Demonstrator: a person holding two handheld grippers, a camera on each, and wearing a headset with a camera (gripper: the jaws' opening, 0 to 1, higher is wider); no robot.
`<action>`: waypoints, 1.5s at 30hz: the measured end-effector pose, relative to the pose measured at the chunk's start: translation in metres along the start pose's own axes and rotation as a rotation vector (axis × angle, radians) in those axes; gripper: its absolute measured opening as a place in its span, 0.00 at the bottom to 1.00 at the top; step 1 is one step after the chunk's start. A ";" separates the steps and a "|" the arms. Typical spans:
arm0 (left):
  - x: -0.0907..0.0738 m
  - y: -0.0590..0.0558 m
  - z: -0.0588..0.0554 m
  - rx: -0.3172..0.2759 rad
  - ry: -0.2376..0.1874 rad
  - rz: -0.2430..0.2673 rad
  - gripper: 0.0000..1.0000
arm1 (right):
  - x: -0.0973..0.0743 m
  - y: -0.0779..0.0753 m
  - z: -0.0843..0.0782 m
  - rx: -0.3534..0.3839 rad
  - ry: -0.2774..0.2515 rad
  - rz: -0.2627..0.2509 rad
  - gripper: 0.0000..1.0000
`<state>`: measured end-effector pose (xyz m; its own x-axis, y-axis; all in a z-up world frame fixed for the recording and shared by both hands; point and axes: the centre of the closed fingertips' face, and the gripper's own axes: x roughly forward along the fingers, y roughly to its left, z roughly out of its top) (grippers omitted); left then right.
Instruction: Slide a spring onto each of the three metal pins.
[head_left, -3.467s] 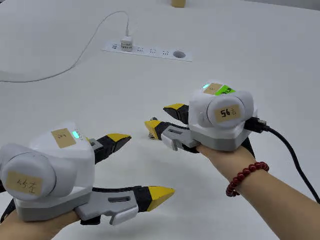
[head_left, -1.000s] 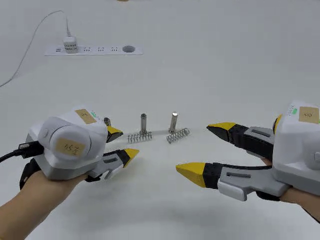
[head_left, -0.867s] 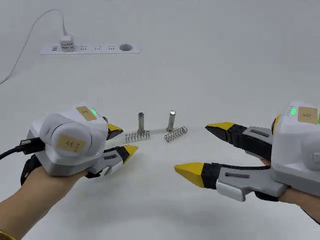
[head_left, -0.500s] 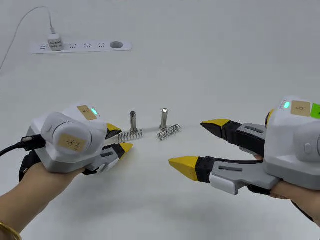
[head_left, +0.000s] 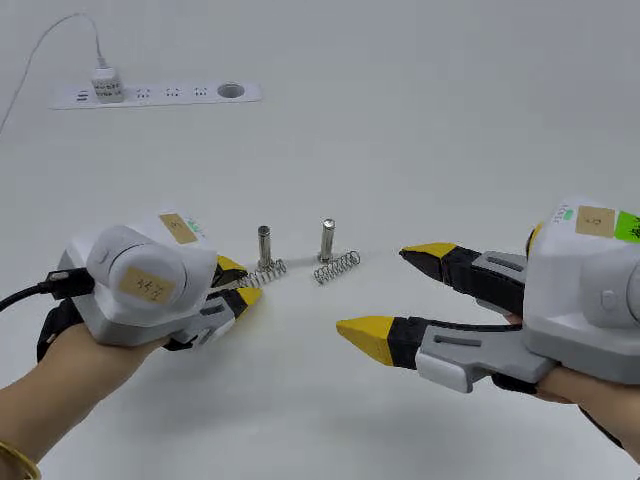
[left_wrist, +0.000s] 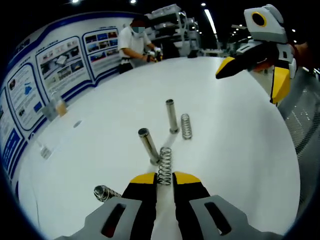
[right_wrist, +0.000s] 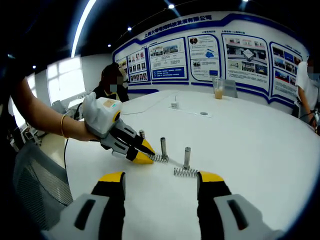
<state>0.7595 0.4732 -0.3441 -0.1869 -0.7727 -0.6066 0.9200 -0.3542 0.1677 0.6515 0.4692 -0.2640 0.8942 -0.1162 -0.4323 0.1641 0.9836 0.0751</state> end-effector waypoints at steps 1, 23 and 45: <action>0.000 0.000 0.000 -0.001 0.000 -0.002 0.12 | 0.000 0.000 0.000 0.001 0.001 0.000 0.59; -0.012 -0.014 -0.001 -0.017 -0.002 -0.028 0.10 | -0.003 -0.012 0.006 0.077 -0.014 -0.038 0.57; -0.058 -0.023 0.030 -0.227 -0.220 0.003 0.10 | 0.017 0.010 0.037 0.260 -0.072 0.080 0.53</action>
<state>0.7386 0.5107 -0.2898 -0.2316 -0.8777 -0.4194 0.9693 -0.2446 -0.0234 0.6838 0.4723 -0.2375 0.9346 -0.0583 -0.3510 0.1847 0.9227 0.3385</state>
